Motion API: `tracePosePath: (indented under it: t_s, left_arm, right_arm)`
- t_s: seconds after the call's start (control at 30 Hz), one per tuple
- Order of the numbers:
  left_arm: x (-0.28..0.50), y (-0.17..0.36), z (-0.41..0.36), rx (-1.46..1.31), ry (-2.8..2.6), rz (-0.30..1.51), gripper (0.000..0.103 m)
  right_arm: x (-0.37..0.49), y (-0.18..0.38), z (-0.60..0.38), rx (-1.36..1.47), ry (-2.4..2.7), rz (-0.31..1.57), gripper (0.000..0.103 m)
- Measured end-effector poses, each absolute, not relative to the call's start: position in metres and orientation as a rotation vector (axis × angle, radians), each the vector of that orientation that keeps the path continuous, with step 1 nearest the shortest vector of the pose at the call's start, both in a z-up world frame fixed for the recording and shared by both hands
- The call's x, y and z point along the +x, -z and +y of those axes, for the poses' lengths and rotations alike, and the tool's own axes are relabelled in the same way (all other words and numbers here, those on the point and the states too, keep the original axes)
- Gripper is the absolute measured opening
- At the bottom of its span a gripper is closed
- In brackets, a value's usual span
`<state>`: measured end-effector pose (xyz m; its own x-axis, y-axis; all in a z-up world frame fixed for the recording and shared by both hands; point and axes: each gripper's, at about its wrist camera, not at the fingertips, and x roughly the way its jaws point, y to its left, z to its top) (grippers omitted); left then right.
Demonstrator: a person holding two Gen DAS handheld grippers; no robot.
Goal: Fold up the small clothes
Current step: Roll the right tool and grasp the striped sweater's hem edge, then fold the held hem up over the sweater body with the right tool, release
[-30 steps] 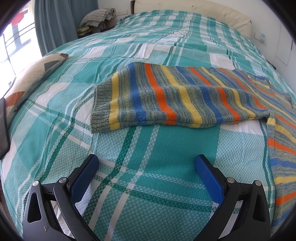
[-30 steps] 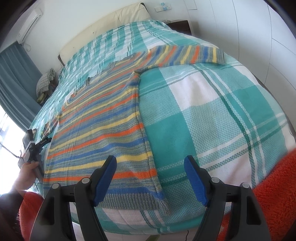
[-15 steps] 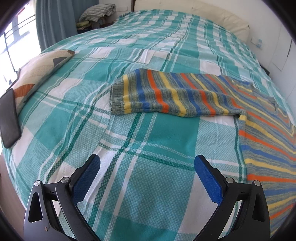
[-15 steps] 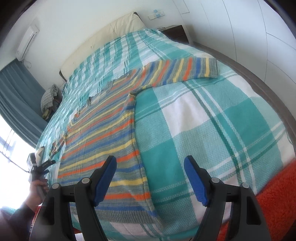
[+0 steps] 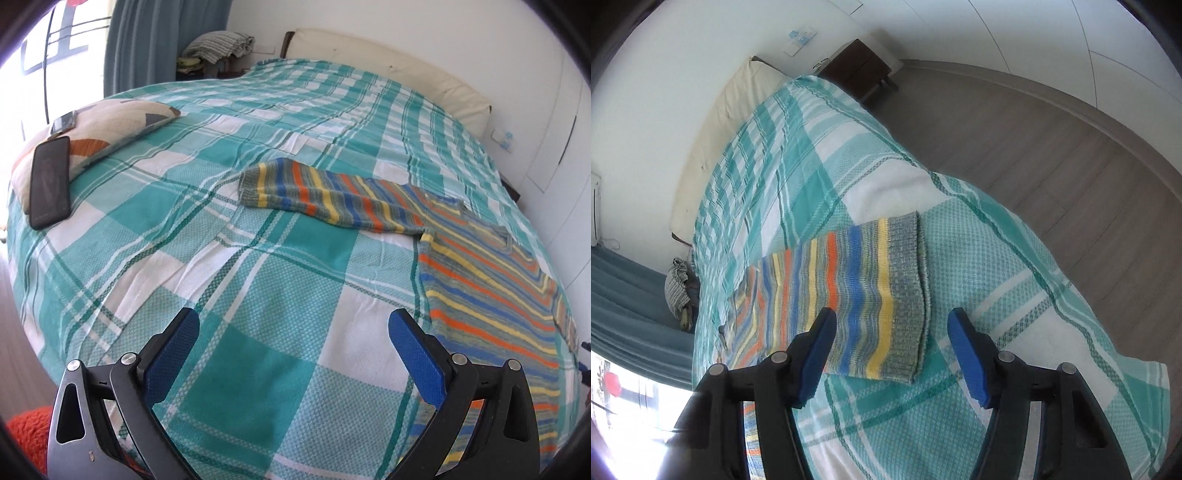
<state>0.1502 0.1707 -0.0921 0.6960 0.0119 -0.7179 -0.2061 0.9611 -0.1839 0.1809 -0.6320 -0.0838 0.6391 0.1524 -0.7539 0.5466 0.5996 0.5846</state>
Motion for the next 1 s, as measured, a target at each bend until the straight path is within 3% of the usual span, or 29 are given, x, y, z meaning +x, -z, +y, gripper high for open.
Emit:
tracePosePath:
  t_s: [0.13, 0.2, 0.23, 0.27, 0.4, 0.63, 0.73, 0.83, 1.0]
  left_arm:
    - [0.153, 0.099, 0.18, -0.3, -0.156, 0.795, 0.102]
    - [0.155, 0.103, 0.179, -0.296, -0.163, 0.807, 0.102]
    - [0.155, 0.105, 0.177, -0.291, -0.162, 0.815, 0.102]
    - [0.155, 0.106, 0.176, -0.287, -0.157, 0.821, 0.102]
    - [0.151, 0.103, 0.172, -0.269, -0.137, 0.805, 0.102]
    - [0.155, 0.103, 0.177, -0.287, -0.127, 0.808, 0.102]
    - [0.155, 0.104, 0.18, -0.303, -0.132, 0.806, 0.102]
    - [0.152, 0.105, 0.183, -0.313, -0.143, 0.809, 0.102]
    - [0.153, 0.104, 0.185, -0.325, -0.129, 0.81, 0.102]
  right_arm:
    - [0.195, 0.099, -0.64, 0.952, 0.266, 0.89, 0.052]
    - [0.202, 0.104, -0.64, 0.934, 0.287, 0.916, 0.036]
    - [0.207, 0.104, -0.638, 0.896, 0.302, 0.942, 0.017]
    - [0.211, 0.103, -0.636, 0.855, 0.308, 0.966, 0.007]
    - [0.226, 0.065, -0.613, 0.618, 0.364, 0.996, 0.006]
    - [0.288, -0.072, -0.476, 0.394, -0.045, 0.873, 0.006]
    - [0.327, -0.086, -0.388, 0.418, -0.293, 0.879, 0.009]
    - [0.362, -0.068, -0.327, 0.46, -0.441, 0.921, 0.063]
    - [0.367, -0.044, -0.317, 0.438, -0.389, 0.964, 0.062]
